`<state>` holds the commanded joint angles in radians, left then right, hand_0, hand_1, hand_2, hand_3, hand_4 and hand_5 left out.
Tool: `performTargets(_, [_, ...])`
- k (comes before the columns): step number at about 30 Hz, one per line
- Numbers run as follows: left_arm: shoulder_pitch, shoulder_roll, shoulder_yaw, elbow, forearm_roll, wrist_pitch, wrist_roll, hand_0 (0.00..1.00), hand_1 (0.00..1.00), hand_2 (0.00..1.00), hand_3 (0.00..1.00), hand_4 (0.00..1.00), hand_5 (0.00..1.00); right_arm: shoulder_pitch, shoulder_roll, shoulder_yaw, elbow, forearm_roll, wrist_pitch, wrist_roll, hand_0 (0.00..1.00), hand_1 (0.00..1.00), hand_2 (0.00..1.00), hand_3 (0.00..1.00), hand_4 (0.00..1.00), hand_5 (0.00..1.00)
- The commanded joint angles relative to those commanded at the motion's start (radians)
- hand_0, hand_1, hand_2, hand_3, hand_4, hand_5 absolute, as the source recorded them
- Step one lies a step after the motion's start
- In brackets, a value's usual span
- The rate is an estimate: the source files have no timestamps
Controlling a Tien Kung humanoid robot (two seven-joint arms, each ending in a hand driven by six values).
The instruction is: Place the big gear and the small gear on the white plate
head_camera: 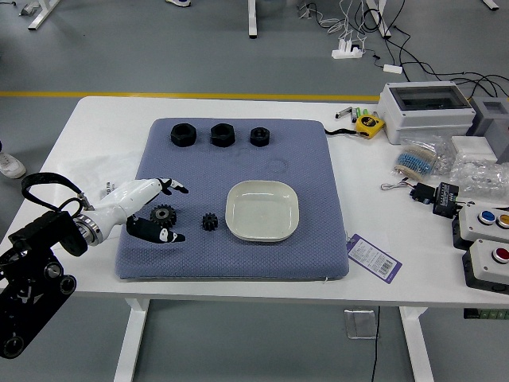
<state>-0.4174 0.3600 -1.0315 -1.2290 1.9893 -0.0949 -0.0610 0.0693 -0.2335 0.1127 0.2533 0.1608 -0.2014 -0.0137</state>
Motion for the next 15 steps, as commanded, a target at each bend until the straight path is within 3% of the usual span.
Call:
performTargets(7, [-0.042,-0.013,0.04,0.077,0.007,0.011,0.001,0.787,0.809,0.917,0.812,0.998,0.251,-0.001,0.001,0.005,0.0,-0.01,-0.001,-0.004,0.69,0.663,0.746,0.613,0.822,0.734])
performTargets(8, [-0.045,-0.014,0.042,0.083,0.008,0.012,0.001,0.766,0.755,0.829,0.806,0.998,0.196,-0.002,0.001,0.005,0.0,-0.01,-0.001,-0.004,0.69,0.662,0.746,0.612,0.823,0.732])
performTargets(13, [-0.073,-0.033,0.048,0.143,0.028,0.016,0.018,0.766,0.755,0.829,0.806,0.998,0.196,0.001,0.0,0.003,0.002,-0.007,-0.001,-0.005,0.69,0.662,0.746,0.612,0.823,0.732])
performTargets(15, [-0.081,-0.036,0.051,0.157,0.036,0.016,0.022,0.743,0.702,0.782,0.803,0.964,0.15,0.002,-0.001,0.001,0.002,-0.003,-0.001,-0.004,0.69,0.663,0.746,0.612,0.821,0.732])
